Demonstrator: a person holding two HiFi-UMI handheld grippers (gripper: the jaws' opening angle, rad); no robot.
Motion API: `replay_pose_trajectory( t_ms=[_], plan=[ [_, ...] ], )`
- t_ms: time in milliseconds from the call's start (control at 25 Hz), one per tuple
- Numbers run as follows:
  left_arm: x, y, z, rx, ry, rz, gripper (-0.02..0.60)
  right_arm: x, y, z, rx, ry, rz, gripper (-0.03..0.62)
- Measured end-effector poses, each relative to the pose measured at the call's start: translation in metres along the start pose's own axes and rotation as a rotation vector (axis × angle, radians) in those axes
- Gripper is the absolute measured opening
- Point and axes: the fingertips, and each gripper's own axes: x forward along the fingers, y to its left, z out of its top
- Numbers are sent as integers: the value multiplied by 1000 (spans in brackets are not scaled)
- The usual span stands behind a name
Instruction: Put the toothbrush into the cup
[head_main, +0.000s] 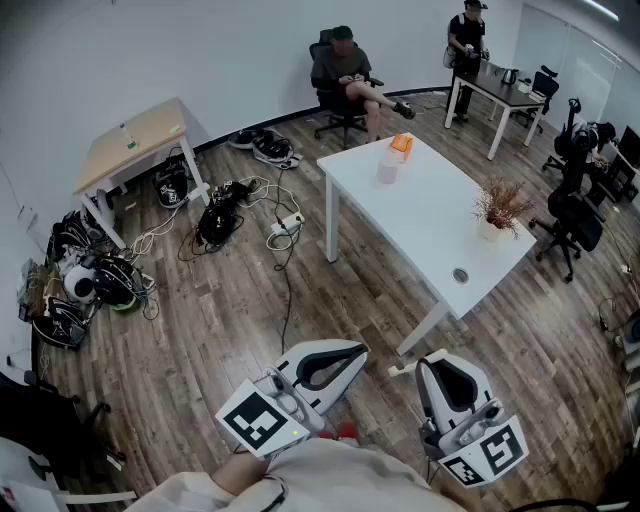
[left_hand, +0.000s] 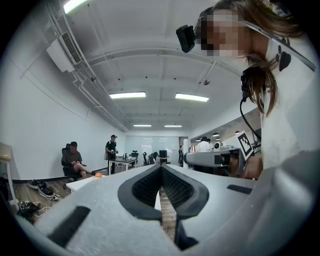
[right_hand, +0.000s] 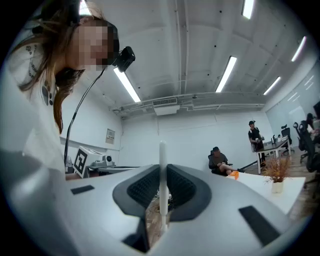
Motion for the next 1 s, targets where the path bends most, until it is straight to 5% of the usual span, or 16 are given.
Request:
replay_pose_trajectory(
  t_ms=[440,640,1000],
  plan=[
    [8,0,-1,14,35,32,6,8,-4,-7,-4,27,-9,55],
    [40,21,-7,114,43,71,6,33,-20,-17,-34,60,-22,55],
    [78,39,-5,143,90,129,6,56,-47,-10,-50,51,-36,55]
  ],
)
